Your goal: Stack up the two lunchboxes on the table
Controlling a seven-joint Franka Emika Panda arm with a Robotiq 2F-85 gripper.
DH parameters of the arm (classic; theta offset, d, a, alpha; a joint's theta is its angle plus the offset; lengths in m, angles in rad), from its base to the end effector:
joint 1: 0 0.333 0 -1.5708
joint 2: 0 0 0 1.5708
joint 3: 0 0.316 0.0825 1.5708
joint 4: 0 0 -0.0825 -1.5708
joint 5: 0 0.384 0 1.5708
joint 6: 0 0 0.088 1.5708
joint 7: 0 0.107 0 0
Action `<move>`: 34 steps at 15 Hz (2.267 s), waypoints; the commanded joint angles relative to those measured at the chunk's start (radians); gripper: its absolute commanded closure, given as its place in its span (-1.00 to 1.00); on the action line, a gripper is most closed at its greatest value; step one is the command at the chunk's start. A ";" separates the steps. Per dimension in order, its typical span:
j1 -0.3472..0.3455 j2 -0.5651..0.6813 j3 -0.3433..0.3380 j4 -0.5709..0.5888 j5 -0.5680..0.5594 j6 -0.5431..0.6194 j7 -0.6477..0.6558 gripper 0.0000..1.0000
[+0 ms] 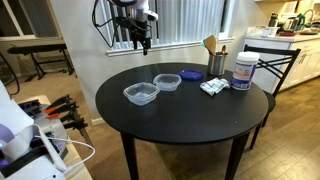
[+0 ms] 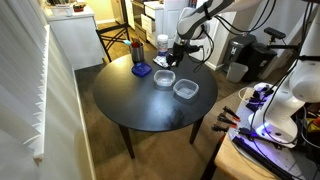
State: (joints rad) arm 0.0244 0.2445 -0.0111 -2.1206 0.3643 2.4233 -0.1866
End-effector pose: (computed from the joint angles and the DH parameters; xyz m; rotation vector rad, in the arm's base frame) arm 0.5787 0.0093 0.3020 -2.8993 0.0991 -0.1147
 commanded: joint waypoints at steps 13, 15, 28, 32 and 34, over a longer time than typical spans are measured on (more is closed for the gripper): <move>0.108 0.365 -0.040 0.186 -0.201 0.011 0.573 -1.00; 0.145 0.389 -0.077 0.202 -0.259 -0.015 0.640 -1.00; 0.178 0.471 -0.114 0.212 -0.360 0.015 0.661 0.06; 0.193 0.465 -0.117 0.221 -0.369 0.012 0.667 0.56; 0.205 0.462 -0.121 0.224 -0.376 0.008 0.677 0.81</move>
State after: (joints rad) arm 0.2099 0.7139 -0.1226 -1.8955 0.0240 2.4294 0.4632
